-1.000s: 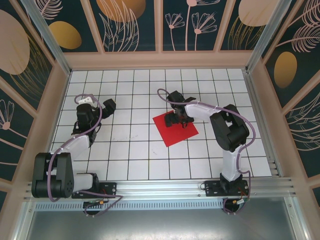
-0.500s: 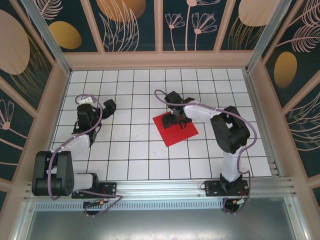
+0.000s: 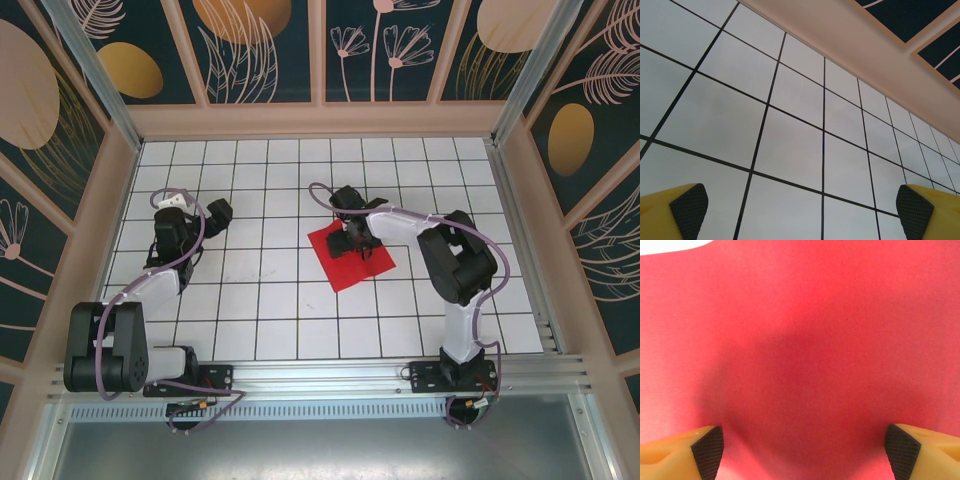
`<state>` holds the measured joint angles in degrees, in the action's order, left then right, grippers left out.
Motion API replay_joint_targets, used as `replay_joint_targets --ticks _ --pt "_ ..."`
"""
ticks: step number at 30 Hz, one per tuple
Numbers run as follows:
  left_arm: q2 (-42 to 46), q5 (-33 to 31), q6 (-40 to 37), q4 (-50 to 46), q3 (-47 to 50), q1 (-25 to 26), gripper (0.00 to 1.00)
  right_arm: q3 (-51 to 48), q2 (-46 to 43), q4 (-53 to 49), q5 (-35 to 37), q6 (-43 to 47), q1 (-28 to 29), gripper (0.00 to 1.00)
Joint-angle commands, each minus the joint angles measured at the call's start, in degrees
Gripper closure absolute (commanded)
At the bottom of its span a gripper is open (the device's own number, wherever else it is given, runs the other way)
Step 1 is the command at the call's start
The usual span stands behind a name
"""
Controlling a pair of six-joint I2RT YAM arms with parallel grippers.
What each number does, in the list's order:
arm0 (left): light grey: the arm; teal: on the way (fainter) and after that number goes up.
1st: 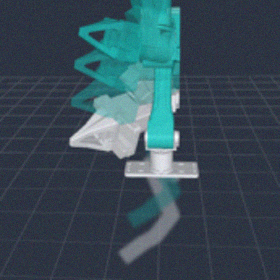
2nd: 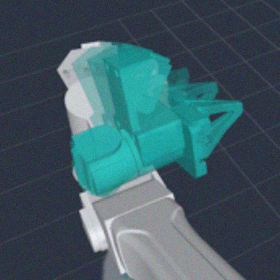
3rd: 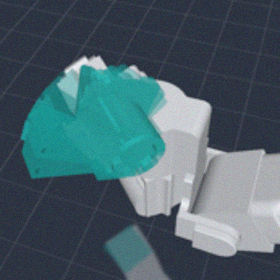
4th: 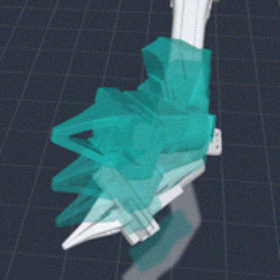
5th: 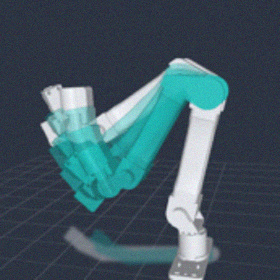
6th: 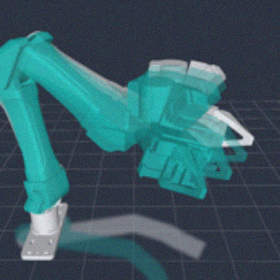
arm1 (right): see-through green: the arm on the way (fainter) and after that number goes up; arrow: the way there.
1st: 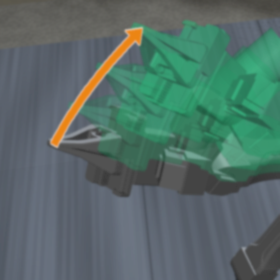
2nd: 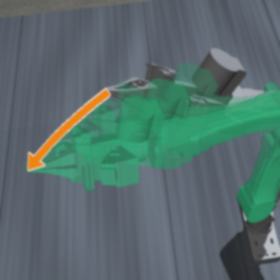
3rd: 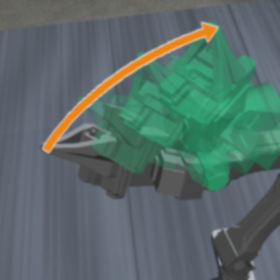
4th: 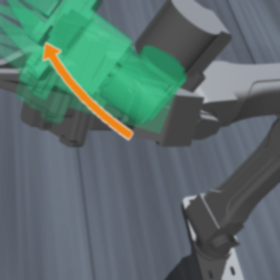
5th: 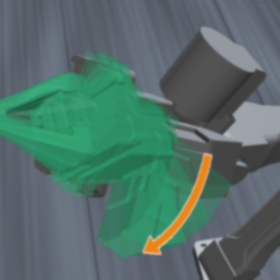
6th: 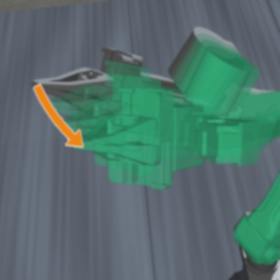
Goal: Fold a paper plane with a square sheet of paper (pick it up from the middle)
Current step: First fold in half a square sheet of paper at the center of the table.
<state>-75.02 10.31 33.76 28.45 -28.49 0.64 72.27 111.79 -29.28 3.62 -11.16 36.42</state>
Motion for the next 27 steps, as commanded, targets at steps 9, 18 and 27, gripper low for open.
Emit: replay_joint_targets --ticks 9,18,27 --pt "-0.16 6.81 4.48 0.66 0.77 -0.45 0.03 -1.74 -6.78 7.57 -15.21 -7.48 -1.92 0.54" --pt "-0.71 19.15 18.86 15.8 6.11 -0.16 0.17 -8.91 -13.09 30.15 -36.33 -20.74 -6.78 0.71" --pt "-5.08 17.49 20.68 11.06 1.68 7.97 0.18 -11.88 -9.21 33.88 -40.09 -24.12 -8.72 0.71"
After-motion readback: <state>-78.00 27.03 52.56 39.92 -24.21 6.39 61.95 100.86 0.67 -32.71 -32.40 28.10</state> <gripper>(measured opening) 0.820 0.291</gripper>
